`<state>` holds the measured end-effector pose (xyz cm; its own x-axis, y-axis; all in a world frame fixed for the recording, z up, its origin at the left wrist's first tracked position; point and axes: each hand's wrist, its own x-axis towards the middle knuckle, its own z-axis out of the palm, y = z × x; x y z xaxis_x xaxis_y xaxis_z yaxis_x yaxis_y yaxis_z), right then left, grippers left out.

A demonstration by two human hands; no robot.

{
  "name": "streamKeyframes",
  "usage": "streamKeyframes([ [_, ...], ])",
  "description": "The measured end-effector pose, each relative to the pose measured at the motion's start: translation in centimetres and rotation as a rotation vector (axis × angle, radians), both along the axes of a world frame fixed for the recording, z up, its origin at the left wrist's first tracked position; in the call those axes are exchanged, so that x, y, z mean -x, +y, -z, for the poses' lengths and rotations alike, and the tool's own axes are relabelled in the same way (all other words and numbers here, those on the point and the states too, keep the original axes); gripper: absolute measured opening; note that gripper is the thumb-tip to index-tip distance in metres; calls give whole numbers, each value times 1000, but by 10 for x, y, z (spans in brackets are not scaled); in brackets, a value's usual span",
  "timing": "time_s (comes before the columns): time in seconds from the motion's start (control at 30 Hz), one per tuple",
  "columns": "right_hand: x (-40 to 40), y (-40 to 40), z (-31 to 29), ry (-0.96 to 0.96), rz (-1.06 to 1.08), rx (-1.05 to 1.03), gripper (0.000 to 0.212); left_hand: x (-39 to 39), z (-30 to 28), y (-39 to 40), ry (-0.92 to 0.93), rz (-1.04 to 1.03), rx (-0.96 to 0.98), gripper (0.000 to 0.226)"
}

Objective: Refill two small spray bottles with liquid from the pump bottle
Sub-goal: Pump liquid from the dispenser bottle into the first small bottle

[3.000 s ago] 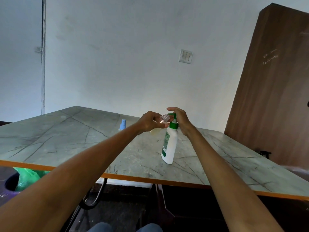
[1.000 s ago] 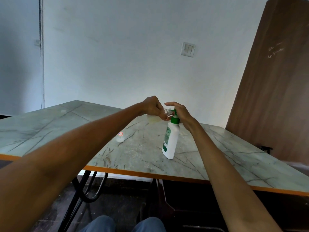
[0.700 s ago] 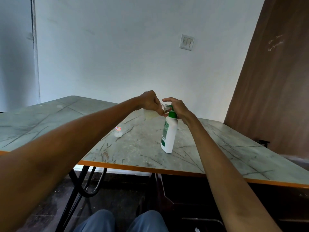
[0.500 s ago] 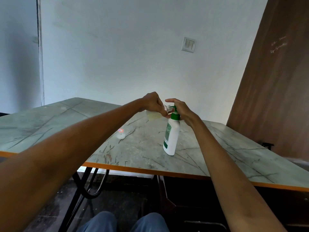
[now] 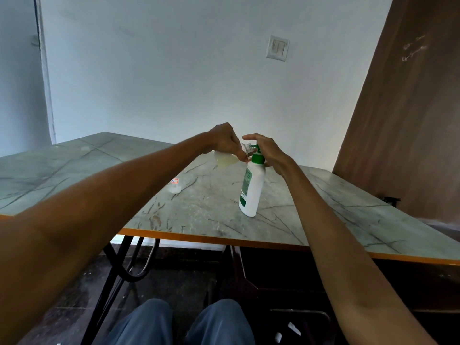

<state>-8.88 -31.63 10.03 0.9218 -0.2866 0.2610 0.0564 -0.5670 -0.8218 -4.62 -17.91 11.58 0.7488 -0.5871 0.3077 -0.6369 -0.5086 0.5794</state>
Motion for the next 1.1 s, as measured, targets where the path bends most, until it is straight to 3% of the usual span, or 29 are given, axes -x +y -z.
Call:
streamKeyframes([
  [1.1, -4, -1, 2, -12, -4, -1, 37, -4, 9, 0, 41, 22, 66, 34],
])
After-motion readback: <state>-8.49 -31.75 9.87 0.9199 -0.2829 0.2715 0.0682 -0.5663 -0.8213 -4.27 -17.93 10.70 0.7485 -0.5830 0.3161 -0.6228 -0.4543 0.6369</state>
